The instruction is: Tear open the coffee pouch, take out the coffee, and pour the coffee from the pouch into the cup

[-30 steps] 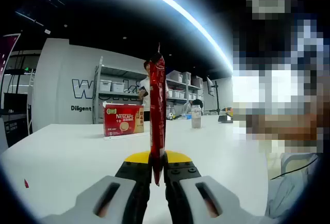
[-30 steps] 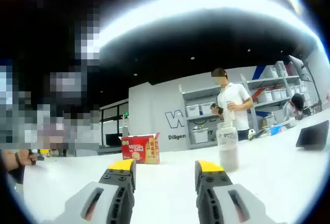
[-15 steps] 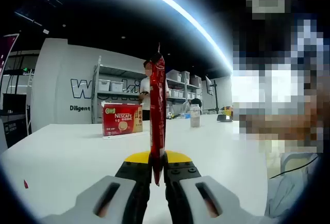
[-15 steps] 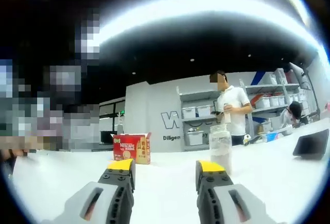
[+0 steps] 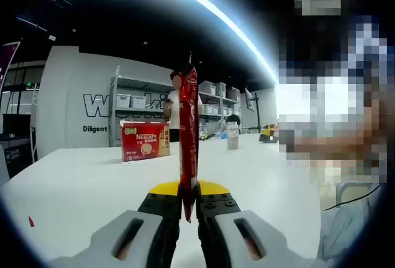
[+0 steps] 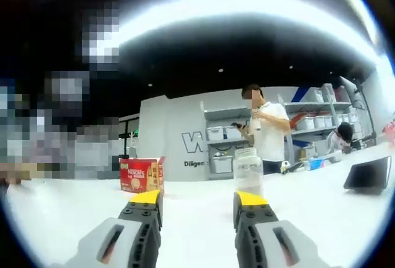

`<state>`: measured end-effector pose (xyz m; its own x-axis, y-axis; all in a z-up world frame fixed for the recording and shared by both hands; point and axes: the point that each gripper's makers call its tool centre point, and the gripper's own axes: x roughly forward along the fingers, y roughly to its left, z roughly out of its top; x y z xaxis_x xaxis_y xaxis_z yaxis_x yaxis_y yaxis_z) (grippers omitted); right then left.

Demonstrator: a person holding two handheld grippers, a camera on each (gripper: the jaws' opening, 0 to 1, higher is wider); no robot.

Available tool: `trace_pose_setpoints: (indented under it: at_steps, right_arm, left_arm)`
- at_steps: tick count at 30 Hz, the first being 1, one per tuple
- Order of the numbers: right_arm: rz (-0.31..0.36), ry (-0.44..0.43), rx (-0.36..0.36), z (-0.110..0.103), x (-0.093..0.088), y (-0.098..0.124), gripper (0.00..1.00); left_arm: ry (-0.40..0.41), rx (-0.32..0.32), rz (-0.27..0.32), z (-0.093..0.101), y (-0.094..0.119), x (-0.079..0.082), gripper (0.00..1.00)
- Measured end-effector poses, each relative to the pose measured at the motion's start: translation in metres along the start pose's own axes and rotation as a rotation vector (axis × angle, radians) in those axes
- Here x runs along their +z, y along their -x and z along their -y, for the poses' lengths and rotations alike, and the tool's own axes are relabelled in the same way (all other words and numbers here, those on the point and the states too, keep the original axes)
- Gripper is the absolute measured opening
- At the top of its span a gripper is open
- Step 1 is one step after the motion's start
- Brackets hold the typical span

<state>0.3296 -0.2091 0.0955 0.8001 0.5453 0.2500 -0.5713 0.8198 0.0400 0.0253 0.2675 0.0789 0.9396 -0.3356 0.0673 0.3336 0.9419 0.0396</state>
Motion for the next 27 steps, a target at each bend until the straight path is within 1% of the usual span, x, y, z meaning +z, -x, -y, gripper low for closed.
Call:
trace_pose_setpoints:
  at_steps: [11,15,16,18,22,27]
  right_arm:
    - [-0.017,0.002,-0.023,0.016,-0.006,-0.014,0.48]
    - [-0.018,0.0,-0.027,0.02,-0.008,-0.017,0.5]
    - [-0.019,0.0,-0.028,0.021,-0.008,-0.018,0.5]
    - [-0.021,-0.001,-0.031,0.024,-0.009,-0.02,0.5]
    - [-0.023,0.003,-0.035,0.029,-0.011,-0.025,0.53]
    - [-0.038,0.019,-0.041,0.034,-0.015,-0.034,0.53]
  left_arm:
    - [-0.004,0.004,0.0,0.0,0.0,0.001,0.11]
    - [-0.007,0.005,-0.002,0.002,-0.002,0.0,0.11]
    - [-0.008,0.008,-0.002,-0.003,-0.003,0.0,0.11]
    - [-0.006,0.007,-0.002,-0.006,-0.003,-0.001,0.11]
    - [-0.009,0.001,-0.004,-0.007,-0.003,-0.002,0.11]
    - [-0.012,0.003,-0.006,-0.011,-0.003,-0.003,0.11]
